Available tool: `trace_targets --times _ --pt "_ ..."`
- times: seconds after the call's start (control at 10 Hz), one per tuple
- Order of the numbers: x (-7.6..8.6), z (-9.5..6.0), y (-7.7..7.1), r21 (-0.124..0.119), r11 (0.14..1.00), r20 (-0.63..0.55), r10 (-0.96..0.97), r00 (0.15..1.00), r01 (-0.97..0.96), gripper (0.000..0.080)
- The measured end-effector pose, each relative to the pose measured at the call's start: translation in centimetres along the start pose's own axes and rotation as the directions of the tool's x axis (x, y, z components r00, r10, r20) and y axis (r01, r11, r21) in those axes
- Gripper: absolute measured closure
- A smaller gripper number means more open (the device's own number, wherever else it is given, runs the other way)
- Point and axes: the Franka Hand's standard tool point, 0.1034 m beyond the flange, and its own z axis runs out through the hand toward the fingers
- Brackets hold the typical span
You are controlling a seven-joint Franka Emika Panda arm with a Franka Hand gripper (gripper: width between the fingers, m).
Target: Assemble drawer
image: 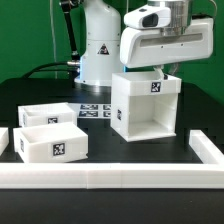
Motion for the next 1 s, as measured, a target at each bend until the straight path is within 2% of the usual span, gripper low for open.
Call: trace_targets --times 0.6,1.0 --pt "0.3 -0.1 0.2 0.001 1.000 0.001 0.004 1.000 -0.004 0.0761" --pt "4.5 -0.4 1.9 0.019 0.998 -0.032 0.056 0.998 -0.055 0.0761"
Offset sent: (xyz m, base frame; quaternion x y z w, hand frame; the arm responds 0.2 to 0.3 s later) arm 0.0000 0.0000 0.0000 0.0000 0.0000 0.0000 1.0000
